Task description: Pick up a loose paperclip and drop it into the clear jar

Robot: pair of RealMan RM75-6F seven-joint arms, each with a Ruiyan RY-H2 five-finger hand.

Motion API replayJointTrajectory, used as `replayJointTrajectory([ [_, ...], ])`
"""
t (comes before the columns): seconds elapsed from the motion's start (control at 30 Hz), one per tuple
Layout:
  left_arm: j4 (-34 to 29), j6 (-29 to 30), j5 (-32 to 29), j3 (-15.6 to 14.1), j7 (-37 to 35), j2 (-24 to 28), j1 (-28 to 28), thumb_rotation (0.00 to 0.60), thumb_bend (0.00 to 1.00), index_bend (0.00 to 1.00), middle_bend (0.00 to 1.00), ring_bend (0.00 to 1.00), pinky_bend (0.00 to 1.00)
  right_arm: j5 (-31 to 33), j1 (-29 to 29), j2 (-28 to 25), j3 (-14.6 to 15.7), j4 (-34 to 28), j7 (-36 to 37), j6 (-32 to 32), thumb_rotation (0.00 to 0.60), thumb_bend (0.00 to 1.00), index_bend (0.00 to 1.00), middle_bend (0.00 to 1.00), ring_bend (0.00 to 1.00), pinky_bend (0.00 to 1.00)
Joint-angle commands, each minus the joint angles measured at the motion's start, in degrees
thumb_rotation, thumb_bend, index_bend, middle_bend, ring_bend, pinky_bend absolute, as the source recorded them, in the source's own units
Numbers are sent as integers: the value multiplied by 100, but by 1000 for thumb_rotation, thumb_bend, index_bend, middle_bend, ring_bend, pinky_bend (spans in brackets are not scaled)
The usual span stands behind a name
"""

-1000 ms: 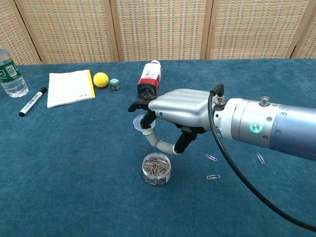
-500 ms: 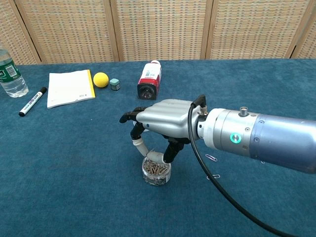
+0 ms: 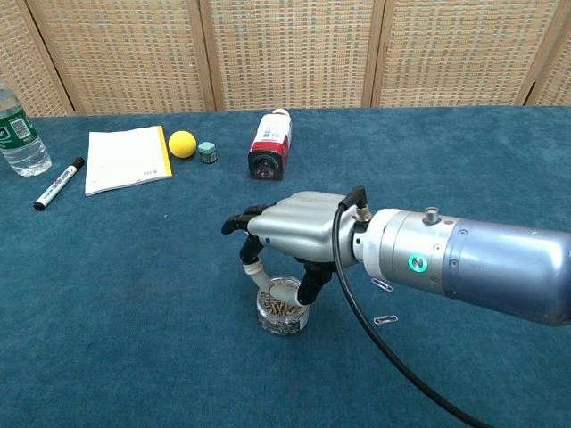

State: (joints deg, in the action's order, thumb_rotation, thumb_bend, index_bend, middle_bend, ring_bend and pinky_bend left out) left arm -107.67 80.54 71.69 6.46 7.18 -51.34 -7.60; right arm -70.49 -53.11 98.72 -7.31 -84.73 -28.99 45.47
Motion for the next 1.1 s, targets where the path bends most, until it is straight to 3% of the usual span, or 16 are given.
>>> replayJointTrajectory([
  [0.03,1,0,1,-1,-3,-1,1,600,0,0,0,0,0,69,-14,39,8,17,-60,14,600,476,654,49,0,125],
  [0.3,7,-13,-4,1,-26,7,-4,600,0,0,0,0,0,328,-43,189,-1,101,-265,93,600,469,652,49,0,125],
  [0.47,15,-16,-11,5,-51,12,-3,600,0,0,0,0,0,556,-61,159,6,39,-457,117,600,243,533,49,0,125],
  [0.53,16,-17,-11,7,-56,14,-4,600,0,0,0,0,0,608,-66,144,10,4,-504,135,600,201,518,49,0,125],
  [0.87,8,5,10,7,-66,18,3,600,0,0,0,0,0,664,-72,71,22,-194,-623,293,600,195,514,49,0,125],
  [1.1,16,4,6,9,-86,20,5,600,0,0,0,0,0,500,27,-253,-206,-623,-243,585,600,195,514,49,0,125],
])
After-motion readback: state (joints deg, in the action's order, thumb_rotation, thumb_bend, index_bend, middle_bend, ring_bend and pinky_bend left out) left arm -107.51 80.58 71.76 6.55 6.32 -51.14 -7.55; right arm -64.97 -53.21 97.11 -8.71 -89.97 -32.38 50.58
